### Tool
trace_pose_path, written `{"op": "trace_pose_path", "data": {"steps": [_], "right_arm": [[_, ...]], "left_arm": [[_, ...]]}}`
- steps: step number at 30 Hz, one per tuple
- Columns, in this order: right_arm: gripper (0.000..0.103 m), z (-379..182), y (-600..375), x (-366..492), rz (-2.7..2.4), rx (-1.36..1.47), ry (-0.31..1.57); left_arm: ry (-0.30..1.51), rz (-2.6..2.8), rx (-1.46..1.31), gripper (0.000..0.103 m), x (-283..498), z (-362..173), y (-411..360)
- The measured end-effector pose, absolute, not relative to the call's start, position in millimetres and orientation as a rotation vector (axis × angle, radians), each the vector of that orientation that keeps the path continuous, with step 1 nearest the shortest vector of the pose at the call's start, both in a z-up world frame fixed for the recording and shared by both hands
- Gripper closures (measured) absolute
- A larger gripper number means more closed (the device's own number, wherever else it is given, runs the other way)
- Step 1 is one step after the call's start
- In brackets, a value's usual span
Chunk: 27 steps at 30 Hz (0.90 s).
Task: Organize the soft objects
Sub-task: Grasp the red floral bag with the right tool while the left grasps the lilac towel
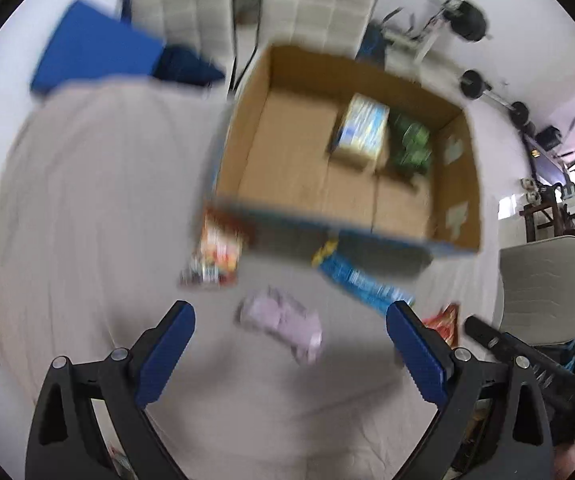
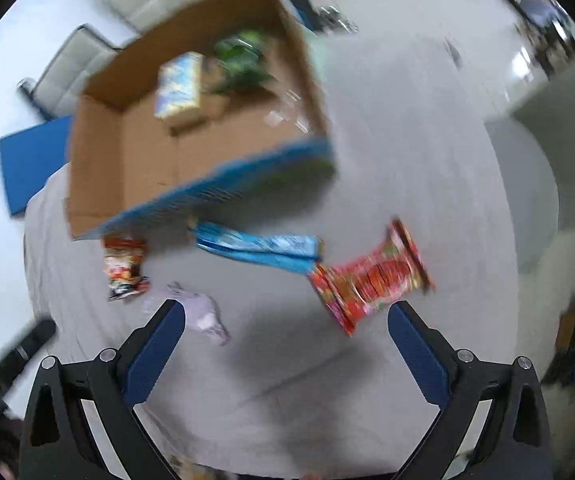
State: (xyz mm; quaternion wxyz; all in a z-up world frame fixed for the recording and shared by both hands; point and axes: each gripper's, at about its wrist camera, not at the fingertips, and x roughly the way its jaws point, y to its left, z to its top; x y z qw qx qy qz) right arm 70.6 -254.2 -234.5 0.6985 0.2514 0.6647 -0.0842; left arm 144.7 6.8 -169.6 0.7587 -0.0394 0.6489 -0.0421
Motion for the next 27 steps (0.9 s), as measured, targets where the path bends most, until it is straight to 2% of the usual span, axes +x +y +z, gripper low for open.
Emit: {"op": "trace_pose_path", "data": {"steps": [6, 16, 19, 23, 25, 27], "right_arm": [[0.0, -299.8, -295.0, 43.8, -0.348, 0.807, 1.521], [0.001, -383.9, -330.7, 25.2, -0.514, 1.145, 1.567], [0.009, -395.1, -334.0, 24.2, -0.533, 1.168, 1.579], [0.027, -406.5, -338.2, 24.9, -0.545, 1.195, 1.602], [0.03, -408.2, -341.0, 24.5, -0.561, 1.188, 1.609], [0.038, -408.3, -342.0, 26.7, -0.568, 1.169, 1.625]], "left_arm": [[1.598, -0.069, -0.204, 0.005, 127.5, -248.7, 5.7], [1.724, 0.008, -0.364, 0.005, 147.3, -327.9, -0.4], [1.761, 0.033, -0.408, 0.005, 153.6, -349.2, 0.8], [1.804, 0.072, -0.436, 0.005, 157.1, -371.8, 2.5], [1.81, 0.081, -0.431, 0.005, 158.0, -378.5, 1.6], [1.814, 0.084, -0.397, 0.019, 158.6, -383.6, -2.1]]}}
